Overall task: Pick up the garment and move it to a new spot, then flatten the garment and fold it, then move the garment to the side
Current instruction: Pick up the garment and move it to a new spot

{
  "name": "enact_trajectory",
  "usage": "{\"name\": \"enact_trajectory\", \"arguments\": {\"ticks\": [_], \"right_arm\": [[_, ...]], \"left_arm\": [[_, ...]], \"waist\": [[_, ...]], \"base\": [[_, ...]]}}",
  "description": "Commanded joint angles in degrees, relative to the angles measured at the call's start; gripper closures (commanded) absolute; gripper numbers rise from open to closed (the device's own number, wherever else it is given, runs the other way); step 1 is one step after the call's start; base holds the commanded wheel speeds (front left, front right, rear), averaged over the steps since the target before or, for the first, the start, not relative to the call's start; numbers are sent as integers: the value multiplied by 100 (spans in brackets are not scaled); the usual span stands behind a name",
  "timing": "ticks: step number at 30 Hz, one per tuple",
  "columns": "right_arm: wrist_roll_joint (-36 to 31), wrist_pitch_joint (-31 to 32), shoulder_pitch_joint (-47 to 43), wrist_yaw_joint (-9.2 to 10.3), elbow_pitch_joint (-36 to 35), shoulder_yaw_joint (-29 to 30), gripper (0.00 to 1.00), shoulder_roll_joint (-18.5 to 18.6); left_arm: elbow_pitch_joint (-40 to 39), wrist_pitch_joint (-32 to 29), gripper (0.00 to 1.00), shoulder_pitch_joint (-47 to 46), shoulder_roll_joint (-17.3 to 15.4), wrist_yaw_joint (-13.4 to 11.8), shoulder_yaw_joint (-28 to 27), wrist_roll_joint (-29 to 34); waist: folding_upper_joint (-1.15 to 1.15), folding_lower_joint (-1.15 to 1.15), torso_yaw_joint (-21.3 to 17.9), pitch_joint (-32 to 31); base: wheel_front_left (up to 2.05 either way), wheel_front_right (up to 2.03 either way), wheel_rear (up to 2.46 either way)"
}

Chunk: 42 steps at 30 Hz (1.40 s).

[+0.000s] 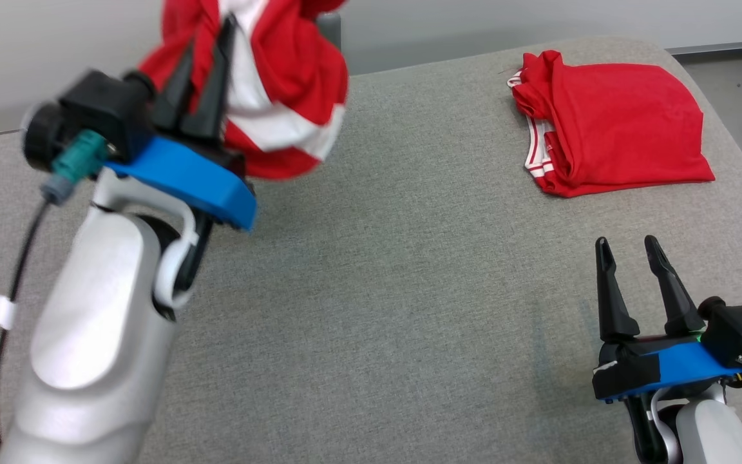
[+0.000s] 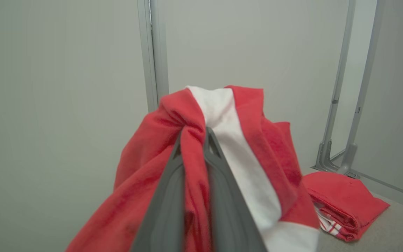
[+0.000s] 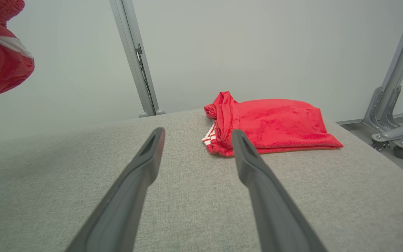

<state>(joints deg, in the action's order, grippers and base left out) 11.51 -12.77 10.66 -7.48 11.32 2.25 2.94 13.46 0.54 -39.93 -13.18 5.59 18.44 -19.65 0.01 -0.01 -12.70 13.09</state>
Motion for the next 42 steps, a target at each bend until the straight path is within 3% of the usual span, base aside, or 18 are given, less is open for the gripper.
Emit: {"name": "enact_trajectory", "arguments": {"ticks": [1, 15, 16, 17, 18, 26, 37, 42], "right_arm": [[26, -60, 21, -3, 28, -25, 0, -5], [115, -158, 144, -3, 307, -191, 0, -4], [117, -164, 153, -2, 325, -200, 0, -3], [115, -163, 159, -3, 342, -208, 0, -3], [107, -167, 157, -3, 357, -218, 0, -3], [22, -189, 53, -2, 504, -238, 0, -3], [5, -118, -126, -2, 545, -271, 0, -2], [-35, -59, -179, -3, 496, -230, 0, -2]], "left_arm": [[-4, -19, 100, 196, 35, -16, 74, -11], [772, 203, 100, 1438, 508, 82, 943, -119], [854, 247, 62, 1472, 534, 89, 981, -120], [948, 289, 5, 1494, 559, 96, 1041, -111], [1031, 330, 0, 1523, 602, 100, 1098, -103], [1134, 995, 0, 1501, 700, -20, 1090, -99], [661, 1438, 0, 2019, 196, -641, 328, -91], [318, 1464, 0, 2391, 30, -779, -56, -72]], "waist": [[-1, 1, 0, 18], [-1, 1, 97, 53], [-1, 1, 104, 48], [-1, 1, 117, 37], [-1, 1, 129, 22], [-1, 1, 273, -228], [-1, 1, 626, -581], [-1, 1, 805, -682]], "base": [[0, 0, 0], [0, 0, 0], [0, 0, 0], [0, 0, 0], [0, 0, 0], [0, 0, 0], [0, 0, 0], [0, 0, 0]]}}
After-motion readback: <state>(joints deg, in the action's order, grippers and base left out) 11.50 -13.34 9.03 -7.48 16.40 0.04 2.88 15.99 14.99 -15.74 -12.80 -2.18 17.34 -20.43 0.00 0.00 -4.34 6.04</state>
